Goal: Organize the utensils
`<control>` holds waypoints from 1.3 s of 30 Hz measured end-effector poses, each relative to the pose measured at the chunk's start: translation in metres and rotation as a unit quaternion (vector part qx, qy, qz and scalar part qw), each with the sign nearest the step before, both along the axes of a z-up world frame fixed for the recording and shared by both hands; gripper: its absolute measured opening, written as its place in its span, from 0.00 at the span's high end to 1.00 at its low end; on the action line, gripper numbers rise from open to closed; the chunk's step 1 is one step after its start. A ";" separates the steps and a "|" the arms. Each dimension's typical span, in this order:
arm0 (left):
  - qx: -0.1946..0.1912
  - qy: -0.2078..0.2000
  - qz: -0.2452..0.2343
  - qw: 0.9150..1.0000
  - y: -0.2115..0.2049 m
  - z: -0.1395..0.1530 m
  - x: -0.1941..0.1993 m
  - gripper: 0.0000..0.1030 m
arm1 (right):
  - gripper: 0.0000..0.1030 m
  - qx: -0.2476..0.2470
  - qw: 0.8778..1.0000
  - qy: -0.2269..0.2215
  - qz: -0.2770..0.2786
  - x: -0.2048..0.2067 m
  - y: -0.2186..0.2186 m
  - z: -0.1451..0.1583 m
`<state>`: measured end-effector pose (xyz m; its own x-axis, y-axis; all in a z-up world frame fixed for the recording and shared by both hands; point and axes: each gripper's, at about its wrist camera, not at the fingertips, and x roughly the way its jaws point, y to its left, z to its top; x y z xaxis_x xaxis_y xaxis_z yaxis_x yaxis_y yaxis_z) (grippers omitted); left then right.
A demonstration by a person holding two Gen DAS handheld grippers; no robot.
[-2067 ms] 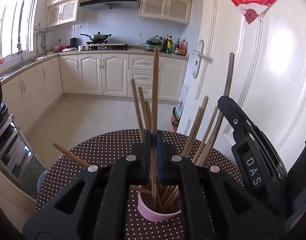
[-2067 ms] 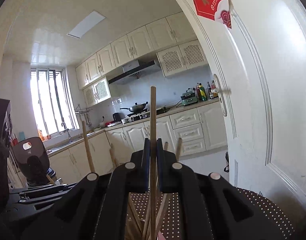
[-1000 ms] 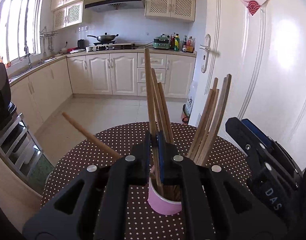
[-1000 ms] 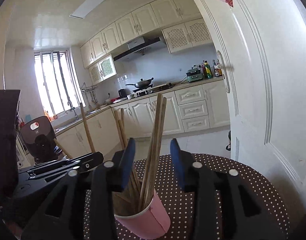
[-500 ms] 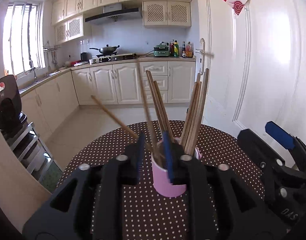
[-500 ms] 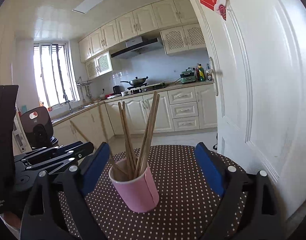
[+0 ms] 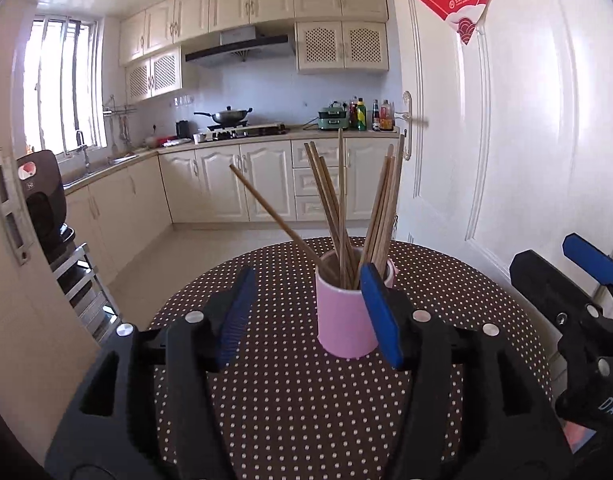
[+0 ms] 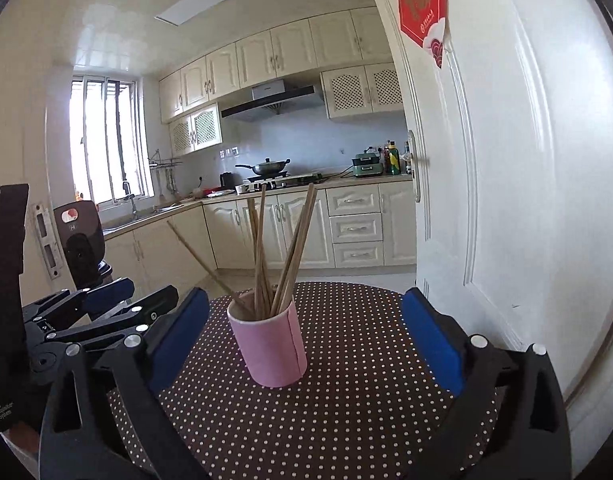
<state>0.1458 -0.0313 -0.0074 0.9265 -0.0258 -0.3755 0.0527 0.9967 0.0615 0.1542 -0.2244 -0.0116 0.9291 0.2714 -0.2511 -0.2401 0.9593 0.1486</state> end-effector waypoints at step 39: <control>-0.018 -0.100 0.038 0.994 0.008 -0.009 -0.132 0.20 | 0.08 0.005 0.998 -0.069 0.013 -0.121 0.001 -0.021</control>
